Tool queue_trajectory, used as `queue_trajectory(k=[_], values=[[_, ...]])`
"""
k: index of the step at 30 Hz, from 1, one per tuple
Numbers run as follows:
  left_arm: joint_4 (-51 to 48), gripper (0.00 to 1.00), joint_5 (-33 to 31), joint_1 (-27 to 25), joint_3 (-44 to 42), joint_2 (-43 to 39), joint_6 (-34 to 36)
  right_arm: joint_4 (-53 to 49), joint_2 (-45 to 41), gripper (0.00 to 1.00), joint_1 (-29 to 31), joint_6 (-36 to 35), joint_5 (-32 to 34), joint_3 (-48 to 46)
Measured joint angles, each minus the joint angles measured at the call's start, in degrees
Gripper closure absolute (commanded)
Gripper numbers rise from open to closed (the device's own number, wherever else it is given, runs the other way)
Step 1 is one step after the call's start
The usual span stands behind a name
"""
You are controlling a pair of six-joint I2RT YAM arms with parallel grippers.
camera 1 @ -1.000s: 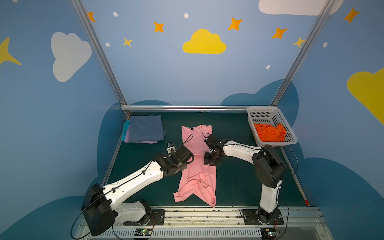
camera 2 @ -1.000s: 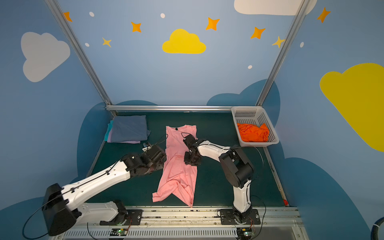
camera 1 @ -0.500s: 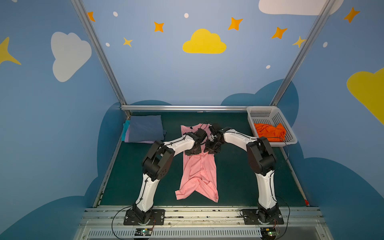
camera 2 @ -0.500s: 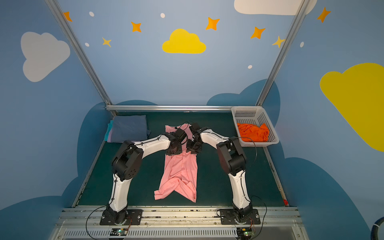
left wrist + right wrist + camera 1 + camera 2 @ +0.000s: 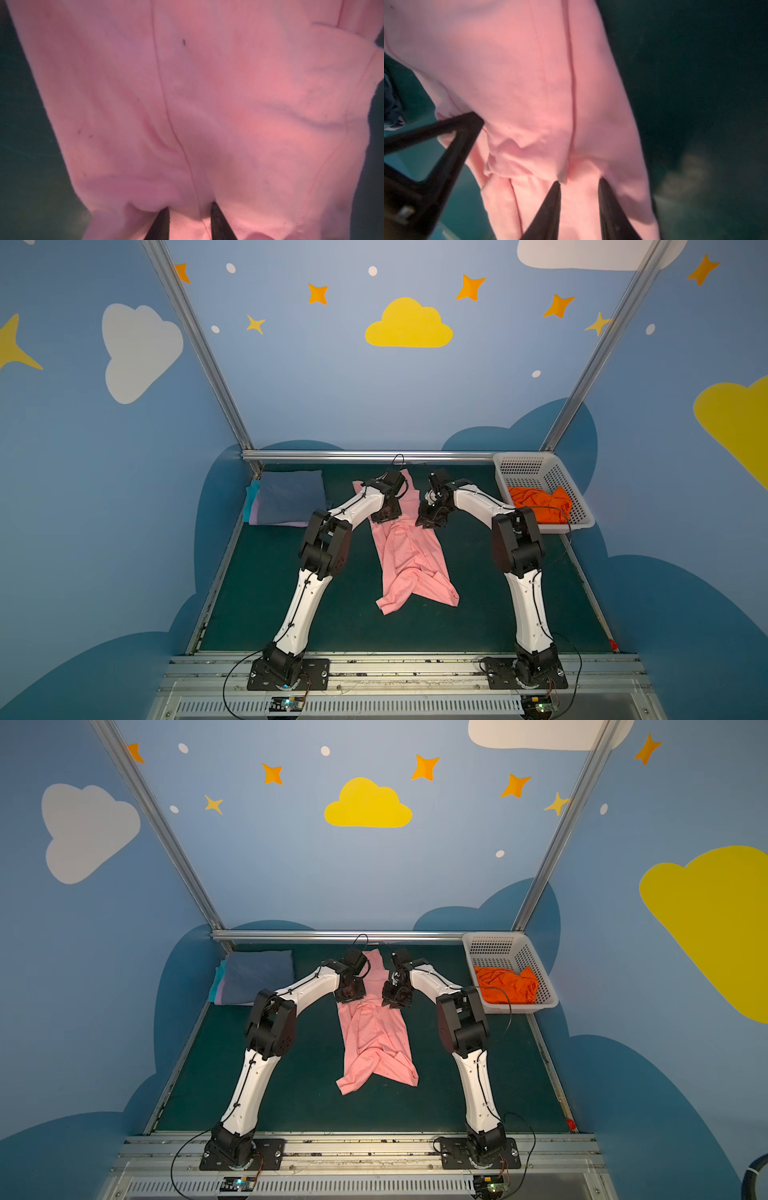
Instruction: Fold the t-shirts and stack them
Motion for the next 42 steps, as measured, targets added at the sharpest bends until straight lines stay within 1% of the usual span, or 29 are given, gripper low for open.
queue_trajectory(k=[2, 4, 6, 8, 10, 14, 17, 21, 26, 27, 30, 36, 39, 42], values=[[0.5, 0.64, 0.0, 0.0, -0.9, -0.5, 0.2, 0.0, -6.9, 0.65, 1.5, 0.1, 2.8, -7.1], [1.2, 0.62, 0.0, -0.1, -3.3, -1.9, 0.2, 0.3, -13.5, 0.62, 3.5, 0.2, 4.9, -12.3], [1.4, 0.61, 0.1, -0.1, -6.0, -3.6, 0.2, 0.5, -19.0, 0.6, 6.1, 0.1, 6.6, -15.1], [1.2, 0.6, 0.1, -0.1, -8.5, -5.3, 0.2, 0.9, -22.0, 0.58, 8.7, -0.3, 7.7, -15.9], [0.9, 0.6, 0.2, -0.1, -9.4, -5.9, 0.2, 1.6, -22.4, 0.57, 11.2, -1.1, 8.2, -16.0], [0.8, 0.6, 0.2, -0.1, -9.6, -5.9, 0.2, 1.9, -18.9, 0.55, 14.4, -2.0, 8.3, -16.1], [0.8, 0.6, 0.3, -0.1, -9.6, -5.9, 0.2, 2.1, -15.7, 0.54, 15.6, -2.2, 8.3, -16.3], [0.6, 0.6, 0.5, 0.1, -9.4, -5.9, 0.2, 2.8, -13.7, 0.55, 16.2, -2.0, 7.4, -18.0], [0.0, 0.6, 0.8, 0.5, -8.9, -5.7, 0.2, 4.5, -13.4, 0.71, 16.9, -1.1, 5.9, -21.0], [-0.2, 0.6, 0.9, 0.6, -8.5, -5.4, 0.2, 5.1, -13.6, 0.77, 17.0, -1.0, 5.6, -22.1], [-0.6, 0.6, 0.9, 0.8, -7.3, -4.7, 0.2, 6.7, -16.5, 0.99, 17.8, -0.4, 4.7, -25.9], [-1.9, 0.6, 0.8, 0.9, -4.9, -3.3, 0.4, 6.8, -27.9, 1.0, 22.4, 3.4, 4.1, -37.7], [-2.4, 0.6, 0.7, 0.9, -4.0, -2.7, 0.5, 6.2, -35.2, 1.0, 26.1, 5.9, 5.0, -43.8], [-3.0, 0.6, 0.6, 0.9, -3.1, -2.2, 0.5, 5.9, -41.5, 1.0, 30.7, 9.9, 6.0, -49.9]])
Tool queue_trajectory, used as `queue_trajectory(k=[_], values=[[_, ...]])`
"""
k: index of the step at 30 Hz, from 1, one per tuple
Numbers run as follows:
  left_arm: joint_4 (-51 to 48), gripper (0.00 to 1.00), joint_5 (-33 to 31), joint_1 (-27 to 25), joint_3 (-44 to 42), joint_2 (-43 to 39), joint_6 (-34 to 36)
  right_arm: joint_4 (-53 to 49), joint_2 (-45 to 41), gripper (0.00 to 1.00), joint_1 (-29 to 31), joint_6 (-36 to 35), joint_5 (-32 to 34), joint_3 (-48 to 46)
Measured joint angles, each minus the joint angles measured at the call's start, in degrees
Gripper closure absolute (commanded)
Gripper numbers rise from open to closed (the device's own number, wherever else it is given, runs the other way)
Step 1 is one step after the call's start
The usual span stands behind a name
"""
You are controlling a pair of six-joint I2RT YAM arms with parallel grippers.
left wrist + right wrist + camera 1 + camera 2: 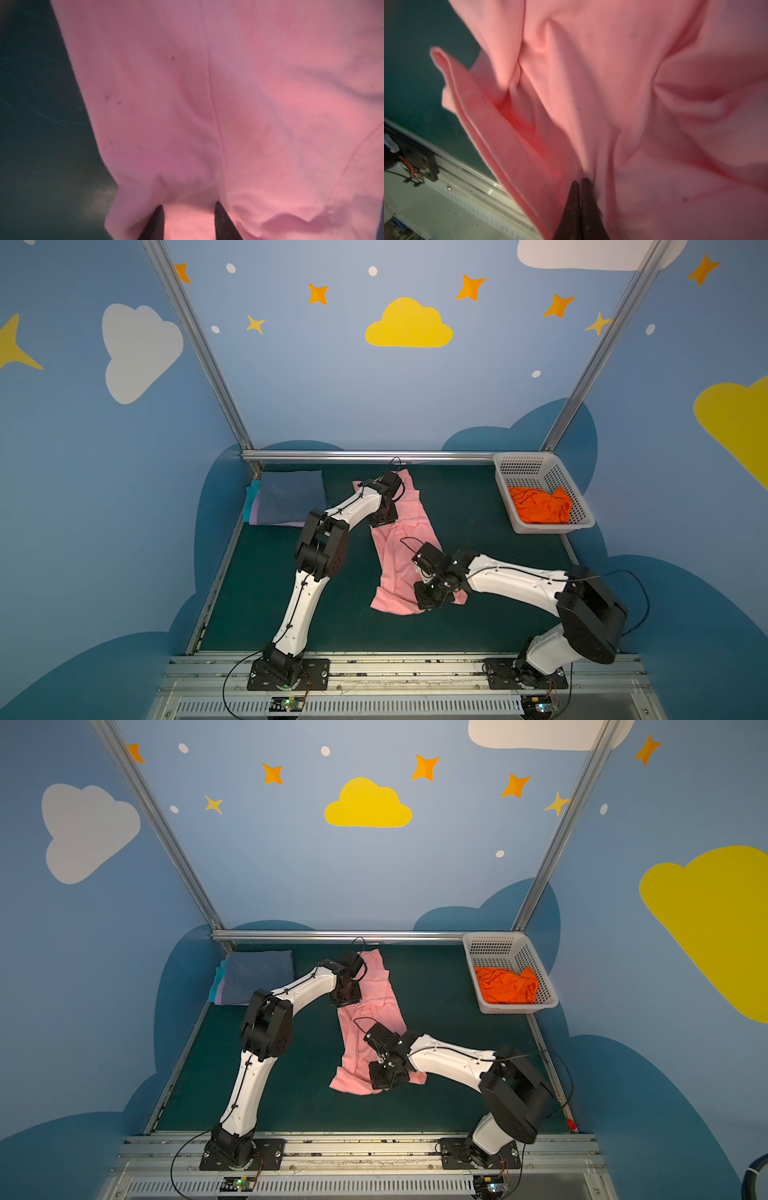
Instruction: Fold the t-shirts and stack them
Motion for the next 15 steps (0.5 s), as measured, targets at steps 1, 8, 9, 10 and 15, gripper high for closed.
queue_trajectory(k=[1, 8, 9, 10, 15], values=[[-0.2, 0.6, 0.0, 0.0, 0.3, 0.2, 0.0, 0.1, -1.6, 1.0, 1.5, 1.9, 0.2, -2.1], [-2.0, 0.6, 0.0, 0.0, 3.1, 1.7, 0.3, 0.8, -4.4, 0.81, 12.7, 12.4, 3.9, -9.3], [-2.3, 0.6, 0.0, 0.0, 3.7, 1.9, 0.4, 0.5, -4.4, 0.77, 14.2, 13.2, 4.1, -9.3], [-2.5, 0.6, 0.0, 0.0, 4.2, 2.2, 0.6, 0.0, -4.4, 0.74, 15.4, 13.9, 4.4, -9.3], [-3.7, 0.6, -0.3, -0.4, 5.6, 2.9, 1.2, -4.6, -5.0, 0.66, 17.6, 16.6, 7.6, -9.3]])
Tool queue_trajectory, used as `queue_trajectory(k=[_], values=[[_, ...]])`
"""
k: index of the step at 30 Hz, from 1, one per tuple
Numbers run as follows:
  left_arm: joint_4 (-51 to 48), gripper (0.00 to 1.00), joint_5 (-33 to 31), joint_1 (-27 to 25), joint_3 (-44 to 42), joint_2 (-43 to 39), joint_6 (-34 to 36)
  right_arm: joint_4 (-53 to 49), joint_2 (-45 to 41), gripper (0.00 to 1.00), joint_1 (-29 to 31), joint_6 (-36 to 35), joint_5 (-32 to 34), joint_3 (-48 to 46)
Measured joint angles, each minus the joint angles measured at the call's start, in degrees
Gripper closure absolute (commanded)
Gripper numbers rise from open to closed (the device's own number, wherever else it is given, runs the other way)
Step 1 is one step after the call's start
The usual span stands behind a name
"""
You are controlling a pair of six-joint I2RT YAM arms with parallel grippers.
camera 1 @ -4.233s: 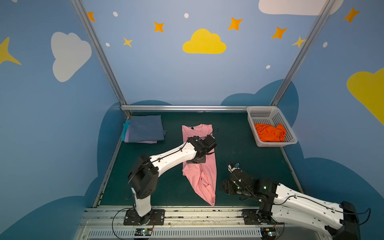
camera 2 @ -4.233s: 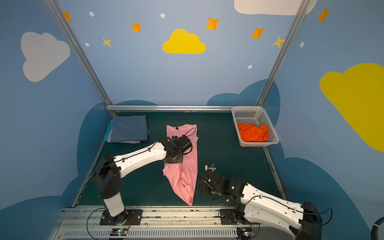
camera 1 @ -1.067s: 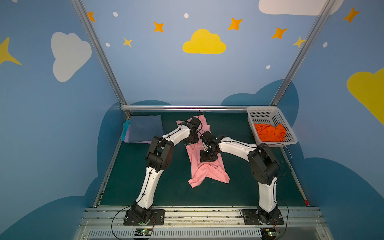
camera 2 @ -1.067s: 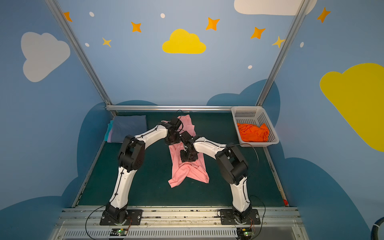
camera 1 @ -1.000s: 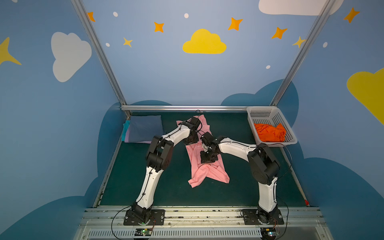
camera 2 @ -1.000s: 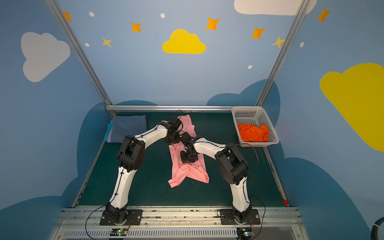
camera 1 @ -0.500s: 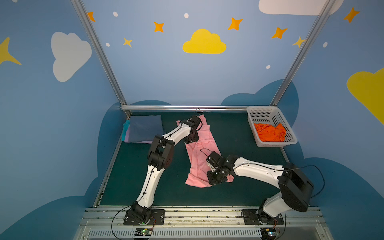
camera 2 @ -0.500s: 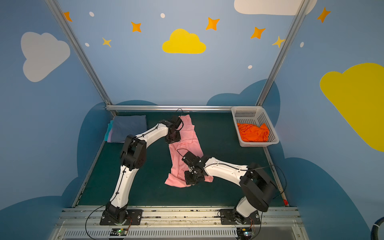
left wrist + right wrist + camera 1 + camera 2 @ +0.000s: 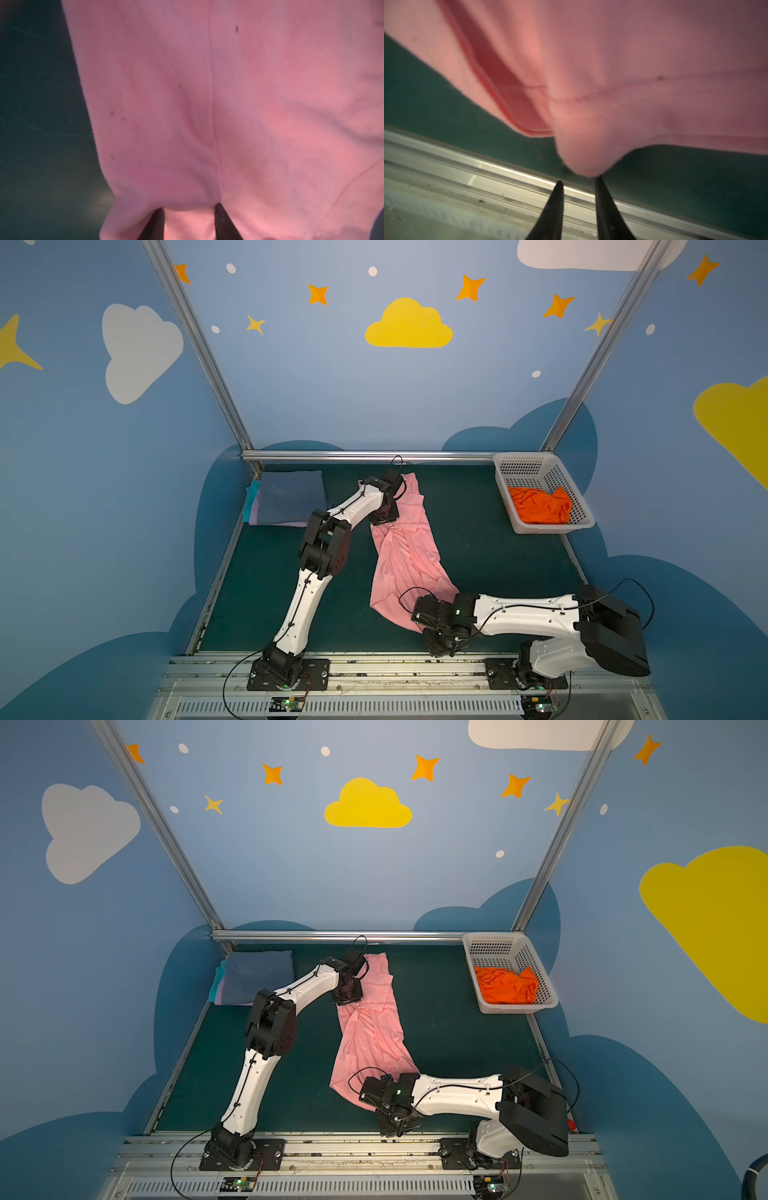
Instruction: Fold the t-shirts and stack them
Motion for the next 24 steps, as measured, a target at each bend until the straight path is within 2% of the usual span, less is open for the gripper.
queue_trajectory(k=[2, 5, 7, 9, 13, 15, 18, 24], values=[[-0.4, 0.6, -0.2, -0.2, 0.3, 0.1, 0.3, -2.8, -2.7, 0.6, 0.2, 0.5, 2.3, 0.1], [-1.1, 0.59, -0.5, -0.5, 0.6, 0.2, 0.7, -7.9, -11.6, 0.52, 0.2, 0.7, 7.6, 1.3], [-1.5, 0.58, -0.8, -0.9, 0.6, 0.2, 1.0, -9.7, -18.6, 0.5, 0.1, 0.9, 12.5, 1.7], [-1.9, 0.57, -1.1, -1.3, 0.6, 0.1, 1.2, -10.1, -26.5, 0.42, -0.3, 0.0, 19.2, 0.9], [-3.2, 0.52, -1.6, -2.4, 0.4, -1.6, 1.3, -9.2, -36.8, 0.4, -6.4, -4.8, 25.5, -2.3], [-3.6, 0.5, -1.9, -2.9, 0.1, -3.9, 1.2, -8.2, -37.6, 0.38, -11.8, -8.0, 25.7, -3.7], [-3.7, 0.48, -2.1, -3.6, -0.2, -8.2, 1.0, -5.9, -34.3, 0.35, -17.2, -12.4, 24.5, -4.6], [-3.7, 0.48, -2.1, -4.0, -0.1, -13.0, 0.8, 3.1, -22.6, 0.36, -21.5, -20.1, 20.8, -4.6]])
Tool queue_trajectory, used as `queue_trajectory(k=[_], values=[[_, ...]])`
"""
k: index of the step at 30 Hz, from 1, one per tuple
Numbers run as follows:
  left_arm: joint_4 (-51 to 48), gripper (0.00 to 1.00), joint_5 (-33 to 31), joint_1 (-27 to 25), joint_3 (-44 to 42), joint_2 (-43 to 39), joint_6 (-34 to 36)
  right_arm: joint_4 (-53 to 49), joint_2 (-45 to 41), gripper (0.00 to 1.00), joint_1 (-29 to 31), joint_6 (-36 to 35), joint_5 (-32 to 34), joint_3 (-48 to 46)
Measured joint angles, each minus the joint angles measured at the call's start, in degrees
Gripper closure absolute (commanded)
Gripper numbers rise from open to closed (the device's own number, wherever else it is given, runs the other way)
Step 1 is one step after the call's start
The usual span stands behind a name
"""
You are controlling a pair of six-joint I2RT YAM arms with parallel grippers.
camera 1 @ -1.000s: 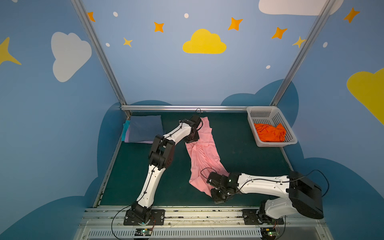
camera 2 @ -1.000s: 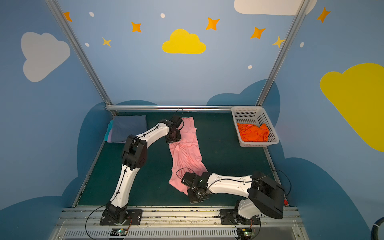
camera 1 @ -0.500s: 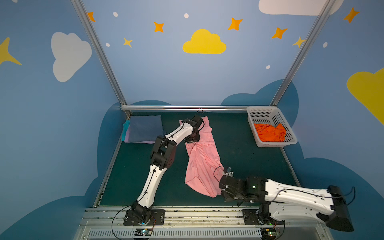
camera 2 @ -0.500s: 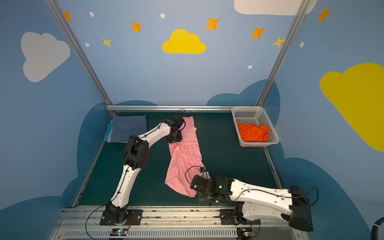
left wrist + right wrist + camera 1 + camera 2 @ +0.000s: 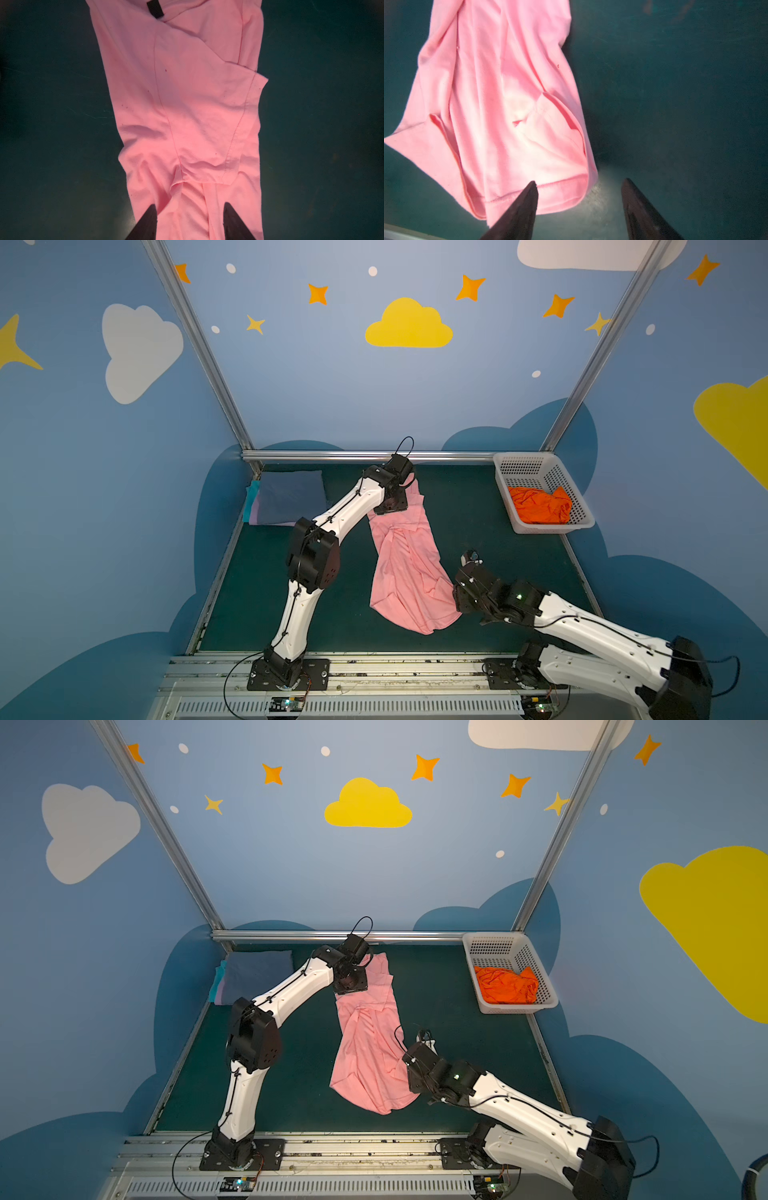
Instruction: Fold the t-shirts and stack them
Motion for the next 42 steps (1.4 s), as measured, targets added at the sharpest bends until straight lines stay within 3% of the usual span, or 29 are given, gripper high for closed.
queue_trajectory(k=[11, 21, 22, 27, 35, 42], values=[[-0.4, 0.48, 0.2, -0.3, -4.2, 0.0, -1.0, 14.0, 12.2, 0.43, -6.4, -5.0, -9.0, 0.1], [0.0, 0.48, 0.9, -0.4, -5.7, 0.0, -1.5, 16.3, 19.6, 0.53, -9.3, -5.4, -14.9, 4.3], [0.0, 0.48, 0.9, -0.4, -5.8, 0.0, -1.6, 16.4, 20.3, 0.57, -9.7, -5.3, -15.3, 4.9], [0.0, 0.48, 1.1, -0.5, -5.8, 0.0, -1.8, 14.8, 23.9, 1.0, -12.0, -5.6, -18.3, 8.1], [0.1, 0.48, 1.1, -0.6, -5.8, 0.0, -2.1, 9.1, 24.8, 1.0, -12.8, -4.8, -22.6, 10.9], [0.4, 0.48, 1.1, -0.8, -6.5, 0.0, -2.1, 4.6, 13.7, 1.0, -7.1, -0.4, -23.1, 7.8]])
